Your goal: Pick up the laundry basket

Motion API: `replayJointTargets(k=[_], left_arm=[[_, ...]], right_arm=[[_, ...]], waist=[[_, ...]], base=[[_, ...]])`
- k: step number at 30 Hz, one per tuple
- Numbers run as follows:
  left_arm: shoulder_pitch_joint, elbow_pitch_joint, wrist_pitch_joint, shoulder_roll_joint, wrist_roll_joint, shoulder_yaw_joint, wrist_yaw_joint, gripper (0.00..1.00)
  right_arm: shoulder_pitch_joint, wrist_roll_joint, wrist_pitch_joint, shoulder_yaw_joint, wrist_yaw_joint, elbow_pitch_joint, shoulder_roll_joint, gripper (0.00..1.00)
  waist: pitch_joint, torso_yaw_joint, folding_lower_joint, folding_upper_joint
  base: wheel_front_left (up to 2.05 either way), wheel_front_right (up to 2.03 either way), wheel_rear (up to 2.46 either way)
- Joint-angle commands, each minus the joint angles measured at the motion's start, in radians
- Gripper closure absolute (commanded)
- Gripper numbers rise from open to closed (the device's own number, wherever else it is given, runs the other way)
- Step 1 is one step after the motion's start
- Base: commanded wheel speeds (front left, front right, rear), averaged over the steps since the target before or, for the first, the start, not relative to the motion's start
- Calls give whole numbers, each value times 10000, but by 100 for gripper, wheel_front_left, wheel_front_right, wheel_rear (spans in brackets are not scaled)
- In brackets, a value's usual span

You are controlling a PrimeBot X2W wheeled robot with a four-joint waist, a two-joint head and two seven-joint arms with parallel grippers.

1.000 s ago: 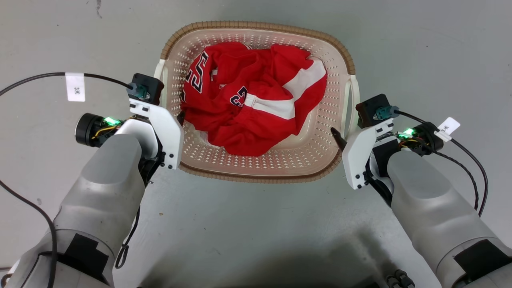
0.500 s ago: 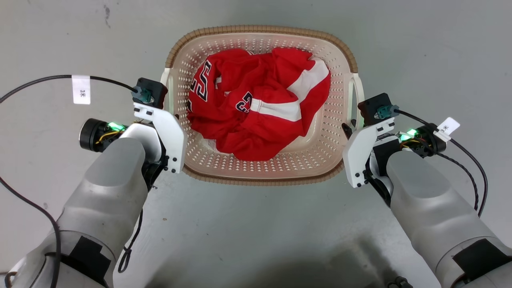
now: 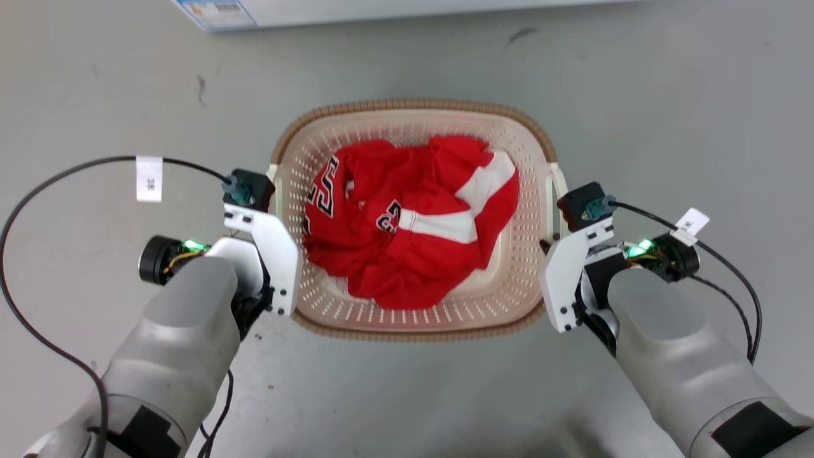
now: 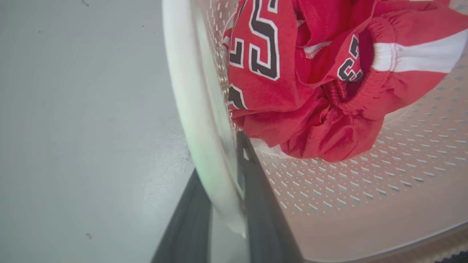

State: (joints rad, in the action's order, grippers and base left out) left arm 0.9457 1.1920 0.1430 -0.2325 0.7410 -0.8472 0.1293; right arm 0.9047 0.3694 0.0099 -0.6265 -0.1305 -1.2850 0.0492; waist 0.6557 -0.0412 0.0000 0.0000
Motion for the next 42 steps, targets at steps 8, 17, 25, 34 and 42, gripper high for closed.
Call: replayJointTargets(k=[8,17,25,34,42], left_arm=[[-819,-181,367,-60,709,-600,13,100],[-1417,-348,916,-108,1393,-1068,22,100],[-1934,-525,1492,-214,2050,-1494,22,100],[-2457,-700,2175,-270,2713,-1960,24,100],[-2894,-821,2648,-339,3182,-2366,24,100]], right_arm=[[-629,626,577,-667,-4,148,16,100],[-1159,1220,1156,-1278,-4,222,11,100],[-1657,1869,1760,-1938,-4,393,26,100],[-2197,2724,2424,-2680,-4,716,146,100],[-2563,3466,2928,-3382,-13,983,321,100]], waist=[[-1660,8,0,0],[-2924,69,0,0],[-4153,48,0,0],[-5268,67,0,0],[-6019,54,0,0]], base=[[0,0,0],[0,0,0],[0,0,0],[0,0,0],[0,0,0]])
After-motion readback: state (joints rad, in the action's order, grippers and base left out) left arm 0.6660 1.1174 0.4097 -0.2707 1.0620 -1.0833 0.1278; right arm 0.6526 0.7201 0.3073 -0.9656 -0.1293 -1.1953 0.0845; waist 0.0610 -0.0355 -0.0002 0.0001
